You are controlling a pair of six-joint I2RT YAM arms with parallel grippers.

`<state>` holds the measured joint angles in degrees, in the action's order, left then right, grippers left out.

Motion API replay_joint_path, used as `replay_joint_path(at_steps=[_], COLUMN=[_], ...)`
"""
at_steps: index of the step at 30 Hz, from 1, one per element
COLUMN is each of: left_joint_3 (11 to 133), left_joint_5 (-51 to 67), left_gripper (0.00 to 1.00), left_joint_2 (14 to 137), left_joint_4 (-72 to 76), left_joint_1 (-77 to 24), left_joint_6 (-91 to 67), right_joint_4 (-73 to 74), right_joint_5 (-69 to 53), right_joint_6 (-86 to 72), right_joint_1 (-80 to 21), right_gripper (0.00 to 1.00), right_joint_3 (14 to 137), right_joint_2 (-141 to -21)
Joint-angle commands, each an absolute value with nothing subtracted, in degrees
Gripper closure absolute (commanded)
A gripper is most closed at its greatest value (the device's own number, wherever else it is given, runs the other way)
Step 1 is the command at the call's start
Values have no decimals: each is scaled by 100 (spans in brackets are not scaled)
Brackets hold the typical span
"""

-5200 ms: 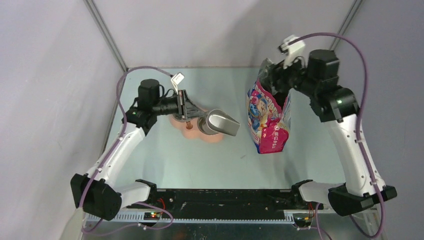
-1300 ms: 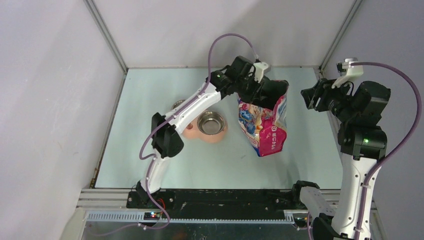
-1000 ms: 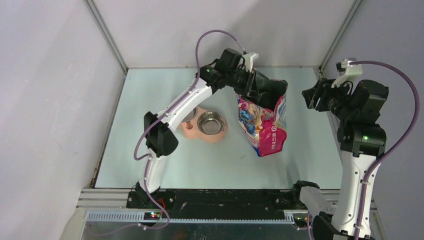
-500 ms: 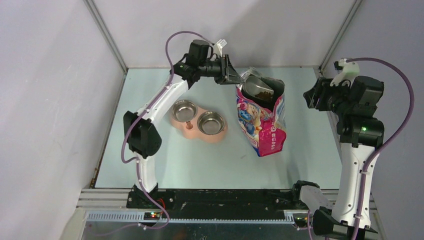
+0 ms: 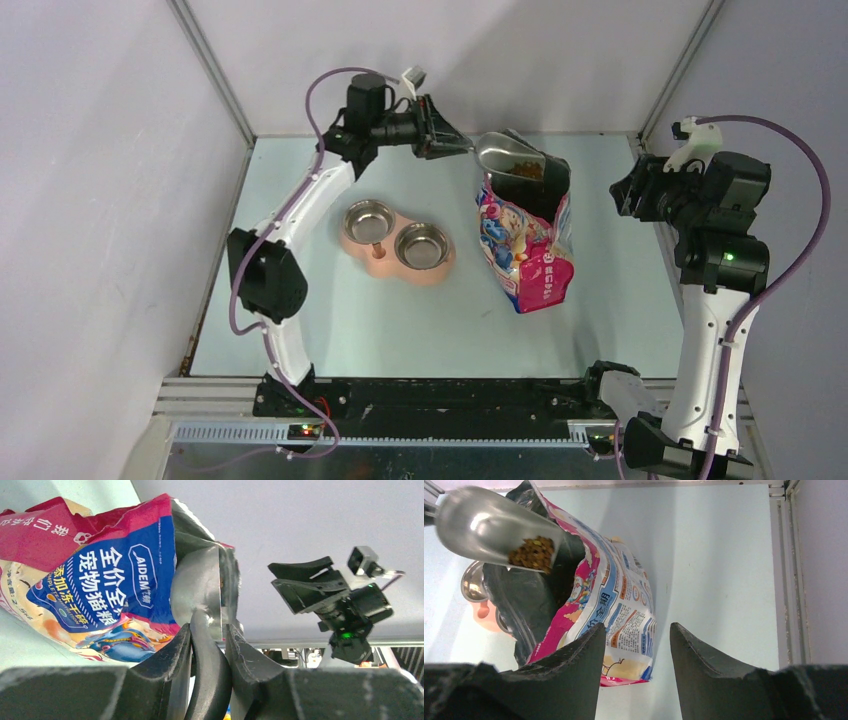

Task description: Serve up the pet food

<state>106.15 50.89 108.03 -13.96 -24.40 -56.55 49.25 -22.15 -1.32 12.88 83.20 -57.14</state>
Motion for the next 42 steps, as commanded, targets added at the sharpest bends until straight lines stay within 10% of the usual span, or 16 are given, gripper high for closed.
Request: replay_joint_path(at_steps=[1, 42], left_joint_3=[10432, 8453], left_joint_5=[5428, 6220], left_gripper=[100, 100], left_joint_2=[10166, 9490], left_joint_4=[-744, 2005], left_joint_1=[-2234, -1669], left_joint_6=[-6095, -8352], right_joint_4=[4935, 4997], right_joint_5=[-2291, -2353], right_joint_6=[-144, -17], right_joint_1=[1325, 1336], right_gripper=[47, 46], right_joint_3=[8482, 8525], right_joint_2=[-5669, -6019])
